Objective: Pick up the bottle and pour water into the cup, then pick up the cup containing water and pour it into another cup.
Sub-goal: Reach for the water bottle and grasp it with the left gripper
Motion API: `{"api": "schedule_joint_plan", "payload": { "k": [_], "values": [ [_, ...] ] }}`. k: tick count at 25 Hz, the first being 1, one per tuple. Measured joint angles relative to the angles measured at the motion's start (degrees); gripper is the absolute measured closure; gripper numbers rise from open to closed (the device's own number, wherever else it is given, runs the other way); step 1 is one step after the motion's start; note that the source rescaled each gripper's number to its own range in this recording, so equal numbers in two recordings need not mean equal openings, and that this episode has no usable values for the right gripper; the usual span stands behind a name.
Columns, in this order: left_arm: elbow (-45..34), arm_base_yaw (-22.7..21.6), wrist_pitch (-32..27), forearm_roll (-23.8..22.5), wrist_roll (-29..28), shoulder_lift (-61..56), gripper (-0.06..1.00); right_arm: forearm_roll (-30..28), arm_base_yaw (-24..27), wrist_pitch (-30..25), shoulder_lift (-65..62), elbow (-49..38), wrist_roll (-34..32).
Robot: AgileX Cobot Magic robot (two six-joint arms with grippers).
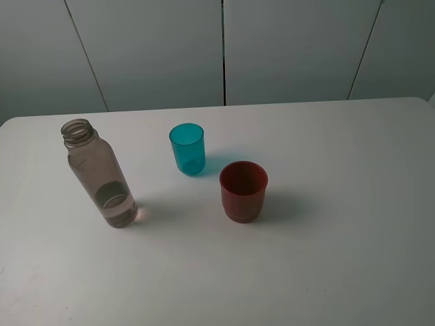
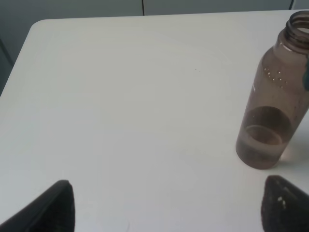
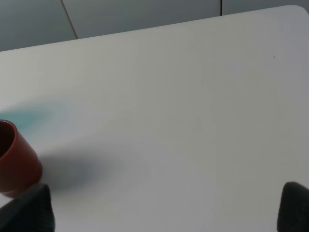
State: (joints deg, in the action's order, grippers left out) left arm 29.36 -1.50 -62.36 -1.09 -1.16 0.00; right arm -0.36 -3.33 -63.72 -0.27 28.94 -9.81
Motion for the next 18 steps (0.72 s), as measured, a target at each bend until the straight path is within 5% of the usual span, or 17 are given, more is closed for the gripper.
{"api": "schedule_joint_plan", "payload": {
  "k": [18],
  "values": [
    [0.0, 0.0, 0.0, 0.0, 0.0, 0.0, 0.01, 0.0, 0.0, 0.0, 0.0, 0.0, -0.2]
  ]
}}
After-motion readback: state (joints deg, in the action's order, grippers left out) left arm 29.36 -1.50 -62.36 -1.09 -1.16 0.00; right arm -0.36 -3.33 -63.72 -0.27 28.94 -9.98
